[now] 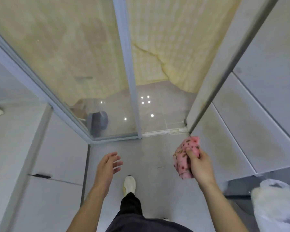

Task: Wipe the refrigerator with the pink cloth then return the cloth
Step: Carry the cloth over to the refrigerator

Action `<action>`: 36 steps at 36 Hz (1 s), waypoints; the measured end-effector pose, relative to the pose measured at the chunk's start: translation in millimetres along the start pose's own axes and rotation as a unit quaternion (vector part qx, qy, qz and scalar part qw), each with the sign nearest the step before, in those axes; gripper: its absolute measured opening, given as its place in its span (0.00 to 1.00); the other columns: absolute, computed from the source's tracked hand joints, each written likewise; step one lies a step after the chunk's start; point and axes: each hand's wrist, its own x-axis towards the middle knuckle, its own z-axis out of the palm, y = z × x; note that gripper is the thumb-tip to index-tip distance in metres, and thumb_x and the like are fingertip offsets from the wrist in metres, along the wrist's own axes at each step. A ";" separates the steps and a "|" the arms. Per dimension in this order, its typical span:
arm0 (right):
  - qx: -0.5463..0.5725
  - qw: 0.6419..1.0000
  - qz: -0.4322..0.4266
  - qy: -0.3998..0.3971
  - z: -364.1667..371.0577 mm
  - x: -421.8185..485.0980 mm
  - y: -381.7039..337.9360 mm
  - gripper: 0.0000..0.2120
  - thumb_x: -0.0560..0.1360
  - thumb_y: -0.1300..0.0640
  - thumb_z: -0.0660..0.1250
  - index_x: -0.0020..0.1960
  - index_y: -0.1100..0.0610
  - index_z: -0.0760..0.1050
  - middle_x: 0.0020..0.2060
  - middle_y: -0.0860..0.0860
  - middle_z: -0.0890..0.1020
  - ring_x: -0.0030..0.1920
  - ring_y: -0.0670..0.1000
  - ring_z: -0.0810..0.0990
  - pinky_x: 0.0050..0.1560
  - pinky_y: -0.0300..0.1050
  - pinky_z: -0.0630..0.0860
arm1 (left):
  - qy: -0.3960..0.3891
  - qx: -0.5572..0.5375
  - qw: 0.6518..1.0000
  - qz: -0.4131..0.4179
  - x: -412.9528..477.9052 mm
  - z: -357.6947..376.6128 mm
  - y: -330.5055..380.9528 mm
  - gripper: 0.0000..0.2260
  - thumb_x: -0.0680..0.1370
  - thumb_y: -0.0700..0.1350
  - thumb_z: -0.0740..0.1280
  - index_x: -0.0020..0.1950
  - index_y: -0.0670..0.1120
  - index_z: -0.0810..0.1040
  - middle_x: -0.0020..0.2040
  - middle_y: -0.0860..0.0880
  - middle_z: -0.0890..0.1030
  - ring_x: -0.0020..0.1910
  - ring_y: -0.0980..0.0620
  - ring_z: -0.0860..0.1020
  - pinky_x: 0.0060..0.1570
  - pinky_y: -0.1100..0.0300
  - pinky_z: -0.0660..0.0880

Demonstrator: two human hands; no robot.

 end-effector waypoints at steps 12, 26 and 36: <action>0.092 0.987 0.029 0.129 56.8 63.2 -73.9 0.07 0.84 0.53 0.67 0.47 0.47 0.79 0.42 0.39 0.82 0.43 0.37 0.80 0.43 0.34 0.73 | -0.136 0.113 0.984 0.039 167.4 30.4 121.5 0.08 0.87 0.42 0.62 0.59 0.47 0.81 0.57 0.42 0.84 0.53 0.42 0.83 0.52 0.50 0.78; 0.153 0.947 0.098 0.266 24.3 103.8 -85.8 0.06 0.83 0.54 0.68 0.47 0.48 0.78 0.44 0.44 0.85 0.46 0.45 0.84 0.52 0.51 0.82 | -0.298 0.143 0.943 0.040 219.9 175.5 190.1 0.09 0.84 0.37 0.63 0.62 0.41 0.79 0.55 0.41 0.83 0.50 0.43 0.82 0.51 0.52 0.77; 0.184 0.925 0.111 0.314 -27.2 174.8 -103.4 0.06 0.81 0.53 0.71 0.57 0.52 0.79 0.49 0.47 0.86 0.48 0.45 0.84 0.55 0.53 0.81 | -0.350 0.173 0.917 0.086 227.2 289.5 241.9 0.09 0.84 0.38 0.65 0.62 0.41 0.81 0.57 0.40 0.85 0.53 0.40 0.84 0.52 0.50 0.79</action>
